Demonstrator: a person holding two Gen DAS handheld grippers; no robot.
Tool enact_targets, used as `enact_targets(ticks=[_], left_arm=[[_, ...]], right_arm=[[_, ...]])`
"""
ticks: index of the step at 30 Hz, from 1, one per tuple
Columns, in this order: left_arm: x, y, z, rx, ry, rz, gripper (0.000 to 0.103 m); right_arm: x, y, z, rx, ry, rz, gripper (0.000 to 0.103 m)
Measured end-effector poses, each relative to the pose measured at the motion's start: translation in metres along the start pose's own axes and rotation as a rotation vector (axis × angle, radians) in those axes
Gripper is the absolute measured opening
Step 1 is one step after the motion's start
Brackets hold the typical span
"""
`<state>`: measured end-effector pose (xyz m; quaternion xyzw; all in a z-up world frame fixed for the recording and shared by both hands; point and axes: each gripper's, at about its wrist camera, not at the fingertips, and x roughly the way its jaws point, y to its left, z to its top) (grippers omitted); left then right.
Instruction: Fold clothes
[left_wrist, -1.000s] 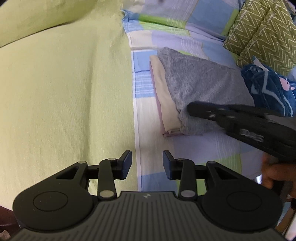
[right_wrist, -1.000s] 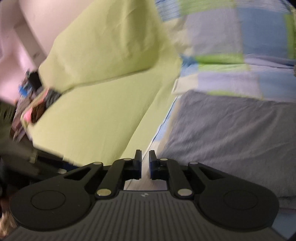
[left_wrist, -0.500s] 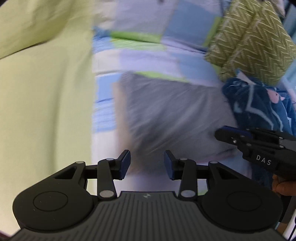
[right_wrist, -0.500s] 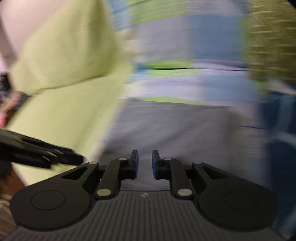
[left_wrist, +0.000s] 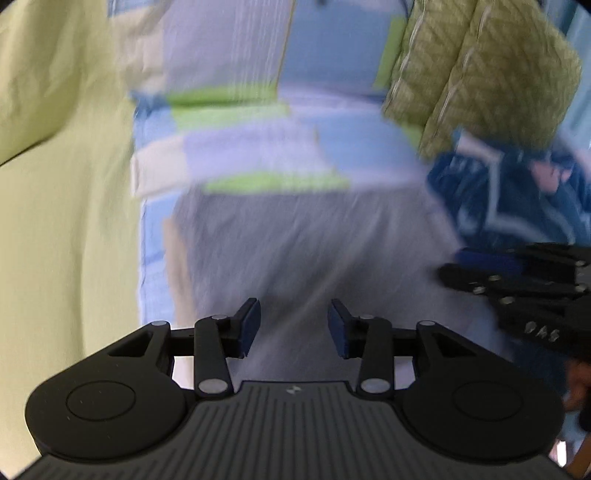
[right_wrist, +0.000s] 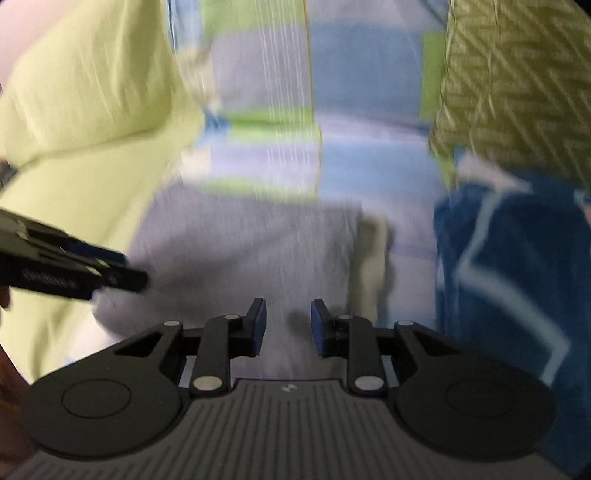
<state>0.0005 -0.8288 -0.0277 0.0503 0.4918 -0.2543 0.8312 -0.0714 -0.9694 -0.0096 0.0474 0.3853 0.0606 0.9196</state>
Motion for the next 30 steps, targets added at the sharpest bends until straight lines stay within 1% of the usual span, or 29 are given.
enact_targets(ticks=[1,2,4,5,6,7,8,10,12,13,14,16,18,20,21,22,23,24,25,26,27,28,29,30], left_arm=[[0.008,0.001,0.003,-0.009,0.005,0.002,0.047],[0.016,0.003,-0.001,-0.026,0.015,0.002,0.047],[0.033,0.006,-0.008,-0.060,0.034,0.002,0.047],[0.035,0.007,-0.010,-0.050,0.023,0.004,0.047],[0.037,0.008,-0.011,-0.041,0.012,0.006,0.047],[0.039,0.009,-0.013,-0.031,0.001,0.007,0.047],[0.038,0.013,-0.009,-0.028,-0.015,0.010,0.047],[0.036,0.022,0.009,-0.031,-0.037,0.034,0.047],[0.031,0.027,0.021,-0.022,-0.056,0.027,0.047],[0.028,0.029,0.025,-0.017,-0.067,0.023,0.047],[0.022,0.031,0.036,0.005,-0.106,0.016,0.047],[0.029,0.033,0.044,0.025,-0.080,0.016,0.047],[0.042,0.036,0.045,0.034,-0.057,0.040,0.047],[0.055,0.039,0.045,0.042,-0.035,0.063,0.047],[0.061,0.041,0.045,0.047,-0.024,0.075,0.052],[0.064,0.046,0.046,0.049,-0.050,0.086,0.053],[0.064,0.049,0.049,0.044,-0.060,0.103,0.053],[0.061,0.051,0.052,0.037,-0.079,0.135,0.051],[0.058,0.054,0.056,0.030,-0.099,0.167,0.049],[0.052,0.059,0.058,0.006,-0.113,0.178,0.049],[0.046,0.064,0.061,-0.018,-0.127,0.188,0.049],[0.044,0.066,0.061,-0.028,-0.127,0.184,0.049],[0.030,0.074,0.057,-0.092,-0.121,0.145,0.049],[0.023,0.071,0.050,-0.069,-0.112,0.138,0.049]], right_arm=[[0.004,0.002,0.007,-0.021,-0.013,0.027,0.016],[0.009,0.003,0.010,-0.034,-0.016,0.037,0.013],[0.030,0.004,0.012,-0.096,0.013,0.084,0.010],[0.040,0.004,0.007,-0.124,0.055,0.080,0.010],[0.048,0.002,0.000,-0.157,0.109,0.053,0.009],[0.051,0.000,-0.004,-0.168,0.130,0.033,0.001],[0.051,-0.004,-0.011,-0.164,0.137,0.024,0.000],[0.040,-0.021,-0.023,-0.097,0.144,0.034,0.000],[0.029,-0.019,-0.019,-0.099,0.126,0.042,0.000],[0.024,-0.017,-0.017,-0.101,0.116,0.046,0.002],[0.018,-0.016,-0.015,-0.103,0.107,0.050,0.003],[0.018,-0.013,-0.004,-0.092,0.068,0.070,0.004],[0.025,-0.010,0.007,-0.079,0.043,0.085,0.004],[0.036,-0.014,0.012,-0.081,0.046,0.070,0.004],[0.044,-0.017,0.016,-0.079,0.053,0.056,0.005],[0.053,-0.021,0.021,-0.077,0.060,0.041,0.005],[0.062,-0.029,0.021,-0.075,0.074,0.015,0.005],[0.065,-0.034,0.023,-0.072,0.063,0.007,0.005],[0.063,-0.038,0.026,-0.065,0.058,-0.020,0.005],[0.061,-0.042,0.028,-0.059,0.053,-0.049,0.006],[0.056,-0.047,0.031,-0.043,0.049,-0.065,0.010],[0.050,-0.049,0.031,-0.022,0.040,-0.056,0.011],[0.045,-0.051,0.032,0.000,0.030,-0.046,0.011],[0.039,-0.048,0.031,0.002,0.021,-0.028,0.013]])
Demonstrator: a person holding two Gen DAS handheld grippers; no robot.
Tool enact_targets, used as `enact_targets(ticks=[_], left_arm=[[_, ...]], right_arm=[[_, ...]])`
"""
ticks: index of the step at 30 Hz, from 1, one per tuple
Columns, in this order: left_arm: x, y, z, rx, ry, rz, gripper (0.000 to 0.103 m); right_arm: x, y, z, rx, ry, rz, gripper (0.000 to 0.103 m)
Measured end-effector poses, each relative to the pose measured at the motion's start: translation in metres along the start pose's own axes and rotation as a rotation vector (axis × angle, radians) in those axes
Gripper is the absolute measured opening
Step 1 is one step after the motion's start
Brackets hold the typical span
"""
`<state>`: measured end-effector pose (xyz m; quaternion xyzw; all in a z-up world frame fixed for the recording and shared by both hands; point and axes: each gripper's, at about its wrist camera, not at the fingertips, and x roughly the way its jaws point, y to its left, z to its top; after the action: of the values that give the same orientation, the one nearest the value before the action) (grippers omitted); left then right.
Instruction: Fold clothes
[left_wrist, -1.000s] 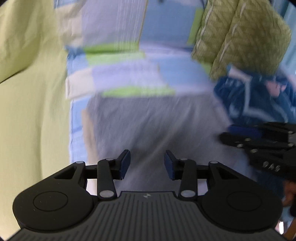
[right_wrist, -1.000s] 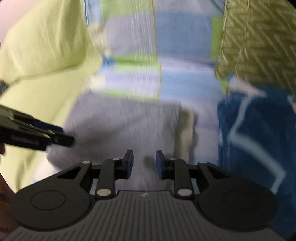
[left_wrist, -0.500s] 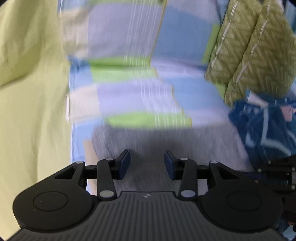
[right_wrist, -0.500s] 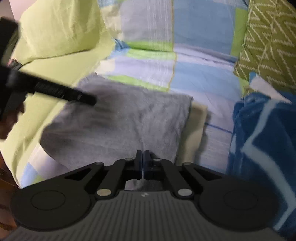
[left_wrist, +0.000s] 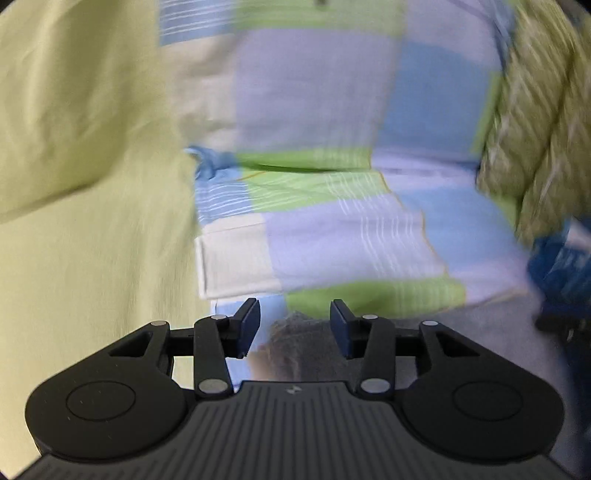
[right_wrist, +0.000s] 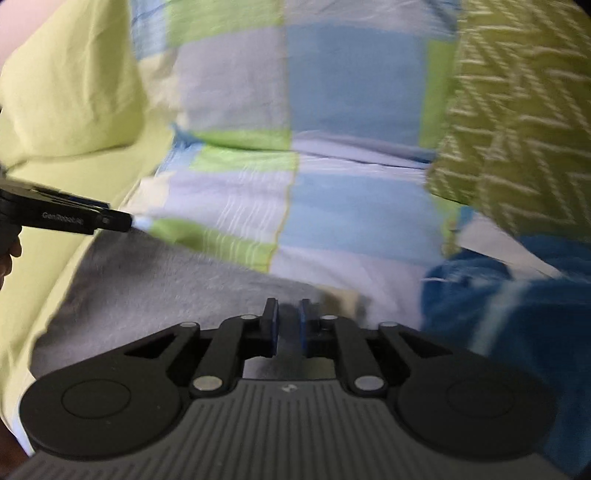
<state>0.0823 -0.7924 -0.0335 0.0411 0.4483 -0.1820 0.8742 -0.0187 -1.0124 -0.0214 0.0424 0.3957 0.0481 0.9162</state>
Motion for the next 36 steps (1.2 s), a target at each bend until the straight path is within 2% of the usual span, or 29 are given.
enact_targets(ticks=[3,7,9,11,13,17,20,22,27,31,36], left_arm=[[-0.025,-0.019,-0.027,0.068,0.029,-0.021,0.049],[-0.040,-0.038,-0.067,0.011,0.084,-0.114,0.049],[-0.035,-0.040,-0.085,-0.013,0.114,-0.134,0.049],[-0.025,-0.034,-0.099,-0.036,0.163,-0.109,0.049],[-0.029,-0.030,-0.102,-0.046,0.139,-0.111,0.049],[-0.052,-0.023,-0.096,-0.066,0.126,-0.074,0.048],[-0.054,-0.028,-0.090,-0.063,0.133,-0.062,0.049],[-0.046,-0.041,-0.091,-0.024,0.175,0.008,0.049],[-0.037,-0.054,-0.096,-0.056,0.219,0.096,0.050],[-0.050,-0.057,-0.093,-0.103,0.206,0.096,0.050],[-0.047,-0.061,-0.096,-0.106,0.208,0.102,0.051]], right_arm=[[-0.021,0.022,-0.012,-0.047,-0.003,0.057,0.017],[-0.029,0.046,-0.040,-0.077,0.044,0.095,0.017],[-0.024,0.047,-0.055,-0.074,0.084,0.092,0.017],[-0.016,0.046,-0.067,-0.073,0.132,0.072,0.017],[-0.013,0.041,-0.078,-0.071,0.182,0.050,0.015],[-0.030,0.039,-0.085,-0.085,0.183,0.036,0.016],[-0.041,0.041,-0.080,-0.068,0.142,0.041,0.016],[-0.043,0.045,-0.074,-0.071,0.114,0.045,0.018],[-0.032,0.045,-0.084,-0.071,0.167,0.027,0.020],[-0.038,0.046,-0.088,-0.071,0.184,0.014,0.021],[-0.051,0.049,-0.077,-0.058,0.123,0.035,0.022]])
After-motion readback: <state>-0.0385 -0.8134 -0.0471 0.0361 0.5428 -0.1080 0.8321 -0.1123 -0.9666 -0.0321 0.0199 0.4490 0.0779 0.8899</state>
